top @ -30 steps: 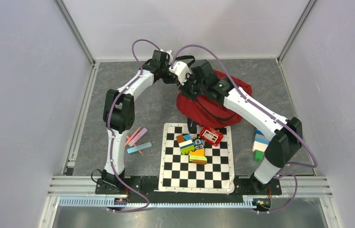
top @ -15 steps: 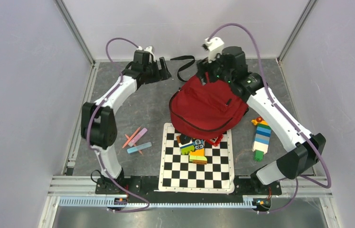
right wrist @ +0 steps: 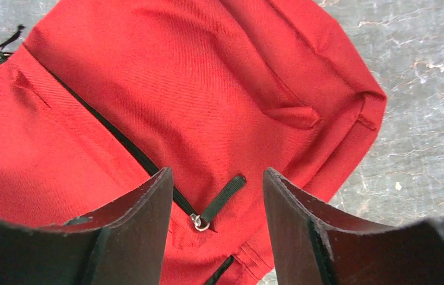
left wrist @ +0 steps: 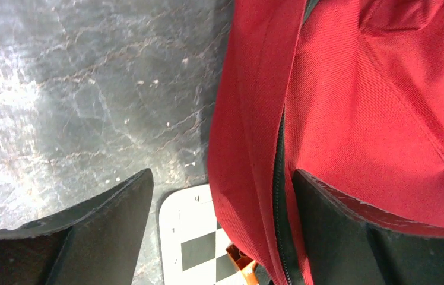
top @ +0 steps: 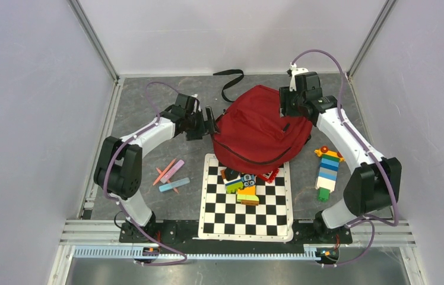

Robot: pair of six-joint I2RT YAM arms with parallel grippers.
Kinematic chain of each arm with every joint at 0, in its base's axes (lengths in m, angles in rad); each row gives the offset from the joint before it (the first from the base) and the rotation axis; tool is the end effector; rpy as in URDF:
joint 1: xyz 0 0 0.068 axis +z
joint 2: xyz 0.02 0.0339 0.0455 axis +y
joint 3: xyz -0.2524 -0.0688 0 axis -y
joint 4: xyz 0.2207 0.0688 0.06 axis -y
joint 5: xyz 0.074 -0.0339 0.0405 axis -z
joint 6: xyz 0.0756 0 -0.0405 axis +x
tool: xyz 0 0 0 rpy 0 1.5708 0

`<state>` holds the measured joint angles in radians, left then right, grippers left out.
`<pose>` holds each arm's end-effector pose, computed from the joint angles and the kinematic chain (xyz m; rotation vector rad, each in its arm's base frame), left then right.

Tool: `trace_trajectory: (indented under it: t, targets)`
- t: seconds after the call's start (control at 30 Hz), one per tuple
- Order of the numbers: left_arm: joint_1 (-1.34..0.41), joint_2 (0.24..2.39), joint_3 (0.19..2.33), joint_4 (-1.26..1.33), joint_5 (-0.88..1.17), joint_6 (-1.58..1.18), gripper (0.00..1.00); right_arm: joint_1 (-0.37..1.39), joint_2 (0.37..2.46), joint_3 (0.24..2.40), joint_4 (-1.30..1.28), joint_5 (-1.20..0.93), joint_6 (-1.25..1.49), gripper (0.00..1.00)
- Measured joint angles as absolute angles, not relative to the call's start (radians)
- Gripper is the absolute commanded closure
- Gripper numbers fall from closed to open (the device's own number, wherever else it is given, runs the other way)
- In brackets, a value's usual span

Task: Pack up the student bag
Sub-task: Unzip the student bag at the center of the board.

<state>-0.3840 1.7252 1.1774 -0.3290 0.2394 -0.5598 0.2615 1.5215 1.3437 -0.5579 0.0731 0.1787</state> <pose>0.3389 -0.1563 0.1858 -0.1130 2.5424 -0.6903 0.3358 0.0842 0.2854 -0.0581 2.3075 0.1412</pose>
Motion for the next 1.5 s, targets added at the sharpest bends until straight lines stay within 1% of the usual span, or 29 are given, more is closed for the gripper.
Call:
trace_trajectory:
  t: [0.07,0.13,0.27,0.37,0.5,0.6,0.8,0.9,0.97,1.07,1.23,1.33,1.5]
  targets:
    - [-0.384,1.716,1.156,-0.335,0.242,-0.57,0.26,0.262,1.544,1.344,-0.558,0.073,0.187,0.39]
    - [-0.383,1.702,1.147,-0.334,0.249,-0.583,0.34,0.262,1.573,1.343,-0.559,0.074,0.198,0.4]
    - [-0.385,1.679,1.145,-0.325,0.266,-0.595,0.45,0.262,1.588,1.325,-0.562,0.081,0.213,0.42]
    - [-0.389,1.67,1.145,-0.316,0.271,-0.599,0.51,0.262,1.588,1.305,-0.567,0.084,0.223,0.45]
    - [-0.393,1.669,1.139,-0.311,0.273,-0.604,0.57,0.262,1.587,1.264,-0.566,0.084,0.245,0.47]
    - [-0.395,1.669,1.132,-0.308,0.275,-0.604,0.58,0.262,1.585,1.227,-0.565,0.081,0.262,0.48]
    - [-0.395,1.669,1.127,-0.304,0.285,-0.605,0.66,0.262,1.585,1.199,-0.54,0.08,0.289,0.53]
    - [-0.395,1.669,1.126,-0.303,0.29,-0.606,0.71,0.262,1.585,1.181,-0.52,0.065,0.305,0.58]
    - [-0.395,1.669,1.125,-0.303,0.29,-0.606,0.76,0.262,1.585,1.175,-0.509,0.056,0.315,0.63]
    - [-0.395,1.669,1.124,-0.303,0.29,-0.606,0.81,0.259,1.585,1.169,-0.497,0.049,0.327,0.77]
    - [-0.395,1.669,1.124,-0.299,0.29,-0.606,0.88,0.258,1.585,1.161,-0.464,0.036,0.347,0.99]
    - [-0.396,1.669,1.122,-0.297,0.291,-0.605,0.94,0.258,1.585,1.161,-0.442,0.017,0.356,1.0]
    - [-0.397,1.669,1.122,-0.296,0.291,-0.598,0.98,0.259,1.585,1.161,-0.406,-0.026,0.37,1.0]
